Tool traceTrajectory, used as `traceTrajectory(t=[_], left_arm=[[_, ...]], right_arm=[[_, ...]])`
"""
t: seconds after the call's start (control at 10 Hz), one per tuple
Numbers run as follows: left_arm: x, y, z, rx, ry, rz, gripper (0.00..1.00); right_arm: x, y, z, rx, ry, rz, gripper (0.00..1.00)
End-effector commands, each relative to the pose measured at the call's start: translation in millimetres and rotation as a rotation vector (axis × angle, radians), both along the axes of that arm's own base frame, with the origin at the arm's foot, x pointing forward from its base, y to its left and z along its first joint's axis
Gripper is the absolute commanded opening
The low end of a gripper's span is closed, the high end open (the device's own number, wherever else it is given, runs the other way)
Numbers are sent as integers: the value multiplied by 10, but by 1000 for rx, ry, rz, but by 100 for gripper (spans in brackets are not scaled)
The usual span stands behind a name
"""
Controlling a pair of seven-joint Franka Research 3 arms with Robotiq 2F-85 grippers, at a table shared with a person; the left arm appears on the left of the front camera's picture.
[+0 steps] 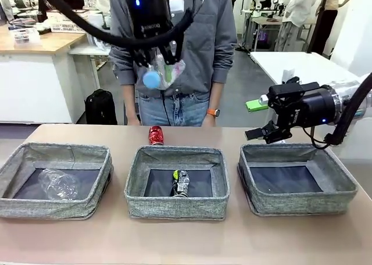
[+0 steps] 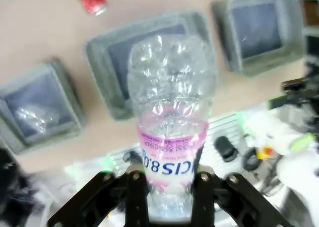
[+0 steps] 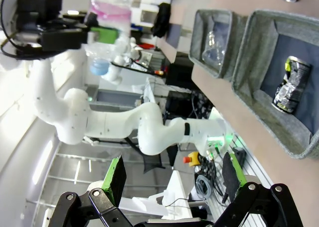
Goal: Sort the waste into the appropriate baskets.
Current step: Pick up the waste item pointed out by the person.
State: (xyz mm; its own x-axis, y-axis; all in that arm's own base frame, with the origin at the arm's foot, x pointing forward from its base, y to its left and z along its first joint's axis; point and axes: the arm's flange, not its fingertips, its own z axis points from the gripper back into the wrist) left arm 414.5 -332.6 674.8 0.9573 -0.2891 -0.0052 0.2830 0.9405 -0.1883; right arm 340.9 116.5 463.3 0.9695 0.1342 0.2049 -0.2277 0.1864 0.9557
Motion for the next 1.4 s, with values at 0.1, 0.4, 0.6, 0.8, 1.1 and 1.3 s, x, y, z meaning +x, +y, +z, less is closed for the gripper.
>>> traceTrajectory(t=[0.1,0.4,0.6,0.8,1.1,1.3], left_arm=[[9,-146,400,109,-32,77,21],[-136,-287,470,122,-61,87,21],[-206,-326,498,127,-73,112,21],[-251,-349,500,118,-86,145,21],[-286,-431,666,160,-110,158,21],[-306,-462,840,173,-137,171,21]], right_arm=[[-7,-12,7,-5,-8,10,100],[-7,-12,7,-5,-8,10,100],[-7,-12,7,-5,-8,10,100],[-7,-12,7,-5,-8,10,100],[-7,-12,7,-5,-8,10,100],[-7,-12,7,-5,-8,10,100]])
